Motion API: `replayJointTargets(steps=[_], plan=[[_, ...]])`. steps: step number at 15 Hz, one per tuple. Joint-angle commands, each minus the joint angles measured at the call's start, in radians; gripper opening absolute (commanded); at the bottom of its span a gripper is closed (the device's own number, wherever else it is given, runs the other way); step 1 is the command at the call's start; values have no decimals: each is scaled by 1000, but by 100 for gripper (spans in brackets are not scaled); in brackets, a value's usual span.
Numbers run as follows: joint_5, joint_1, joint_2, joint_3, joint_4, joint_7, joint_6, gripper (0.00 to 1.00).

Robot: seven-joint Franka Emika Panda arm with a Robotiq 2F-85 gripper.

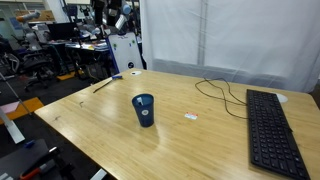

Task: Take the marker out of the cup and put it on the table

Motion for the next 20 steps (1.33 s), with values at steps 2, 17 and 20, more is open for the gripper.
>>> replayJointTargets(steps=[2,17,20], plan=[[70,-35,16,-14,-30,177,53,100],[268,-62,84,-44,-90,433,224,100],[306,-69,98,-52,-122,541,311,100]])
